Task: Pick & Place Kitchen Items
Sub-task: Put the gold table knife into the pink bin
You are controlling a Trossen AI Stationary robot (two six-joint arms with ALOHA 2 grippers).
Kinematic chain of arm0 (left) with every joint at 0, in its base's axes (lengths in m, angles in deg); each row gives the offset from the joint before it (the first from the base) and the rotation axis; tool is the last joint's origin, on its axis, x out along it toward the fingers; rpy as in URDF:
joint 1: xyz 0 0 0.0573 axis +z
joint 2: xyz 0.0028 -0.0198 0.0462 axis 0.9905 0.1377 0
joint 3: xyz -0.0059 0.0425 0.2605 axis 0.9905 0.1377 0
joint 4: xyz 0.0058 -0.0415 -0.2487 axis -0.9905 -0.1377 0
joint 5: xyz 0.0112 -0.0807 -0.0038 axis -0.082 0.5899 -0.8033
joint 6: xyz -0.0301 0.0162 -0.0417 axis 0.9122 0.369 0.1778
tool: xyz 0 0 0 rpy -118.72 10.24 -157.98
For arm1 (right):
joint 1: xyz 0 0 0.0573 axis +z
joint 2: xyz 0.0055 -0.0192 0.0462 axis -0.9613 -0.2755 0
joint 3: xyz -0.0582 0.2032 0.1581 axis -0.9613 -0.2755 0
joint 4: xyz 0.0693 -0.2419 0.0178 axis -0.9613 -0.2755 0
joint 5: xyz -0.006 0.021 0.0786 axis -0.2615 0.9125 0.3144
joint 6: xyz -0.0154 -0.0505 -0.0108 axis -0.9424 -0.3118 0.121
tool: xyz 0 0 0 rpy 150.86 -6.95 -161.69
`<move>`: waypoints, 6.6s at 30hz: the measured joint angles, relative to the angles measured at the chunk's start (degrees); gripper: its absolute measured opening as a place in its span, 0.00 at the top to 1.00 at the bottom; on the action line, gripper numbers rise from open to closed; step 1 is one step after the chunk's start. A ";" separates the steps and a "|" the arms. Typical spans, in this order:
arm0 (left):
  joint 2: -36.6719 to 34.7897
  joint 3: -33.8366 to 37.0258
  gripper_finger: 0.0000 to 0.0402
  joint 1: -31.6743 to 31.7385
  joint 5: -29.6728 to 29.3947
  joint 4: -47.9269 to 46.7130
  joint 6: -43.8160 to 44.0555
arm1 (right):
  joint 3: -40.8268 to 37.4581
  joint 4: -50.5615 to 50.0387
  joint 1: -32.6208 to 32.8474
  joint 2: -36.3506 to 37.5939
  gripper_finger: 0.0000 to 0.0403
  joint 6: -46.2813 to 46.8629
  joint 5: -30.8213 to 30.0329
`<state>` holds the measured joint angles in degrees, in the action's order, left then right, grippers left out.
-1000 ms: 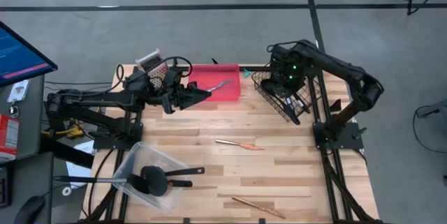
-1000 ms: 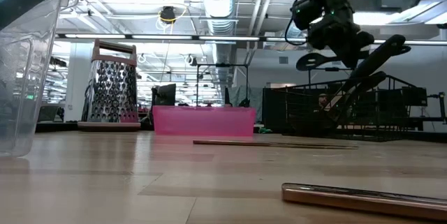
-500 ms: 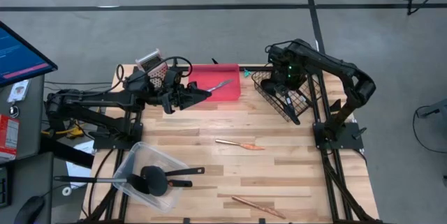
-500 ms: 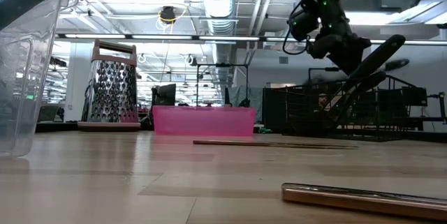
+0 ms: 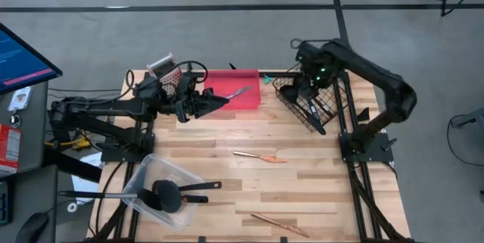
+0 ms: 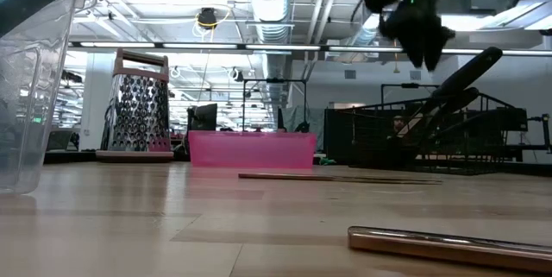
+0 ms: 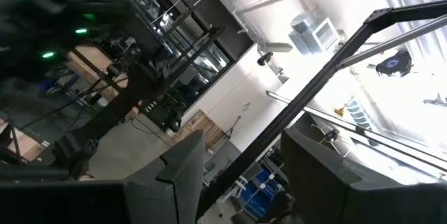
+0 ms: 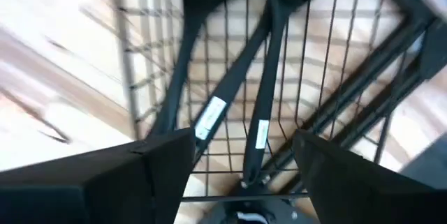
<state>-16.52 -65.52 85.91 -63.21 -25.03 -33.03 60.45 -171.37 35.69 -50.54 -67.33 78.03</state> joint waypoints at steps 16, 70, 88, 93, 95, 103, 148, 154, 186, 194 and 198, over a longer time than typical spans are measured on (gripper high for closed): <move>-10.15 -0.47 0.64 1.69 -13.54 12.59 -0.81 | 8.75 15.90 8.31 31.57 0.50 2.20 9.15; -14.51 -6.36 0.93 -17.12 -17.12 -39.74 -14.47 | -13.49 20.84 12.49 53.51 0.71 32.84 29.44; 16.33 -9.13 0.50 -2.70 -3.51 -28.42 -26.17 | -13.87 40.77 12.95 50.15 0.71 10.16 38.72; 21.20 -9.14 0.51 -1.48 1.73 -28.58 -37.41 | -13.89 48.49 15.55 49.82 0.71 12.46 39.19; 23.25 -9.11 0.51 -1.59 3.18 -28.57 -42.04 | -13.85 50.72 16.75 49.85 0.71 12.93 39.14; 31.19 -5.92 0.42 -1.65 9.54 -25.06 -49.83 | -13.87 52.76 20.73 49.17 0.71 11.98 32.80; 58.52 14.88 0.95 -3.05 -1.91 22.18 -55.99 | -13.87 73.05 35.05 42.01 0.71 9.67 22.59; 56.14 14.82 0.95 -3.01 -2.77 18.26 -50.91 | -13.87 73.03 35.02 42.01 0.71 8.41 22.30; 46.99 15.41 1.00 3.48 -2.47 4.18 -47.45 | -13.86 71.56 35.05 39.99 0.71 7.51 22.28; 46.97 15.41 1.00 4.56 -2.01 3.80 -45.76 | -13.87 66.15 35.04 39.77 0.71 7.53 19.65; 46.99 15.41 1.00 4.62 -2.11 3.80 -45.68 | -13.87 64.64 35.02 38.74 0.71 8.03 18.27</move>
<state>30.47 -50.11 90.53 -65.31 -21.23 -78.71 46.58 -106.73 70.72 -11.80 -59.30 96.30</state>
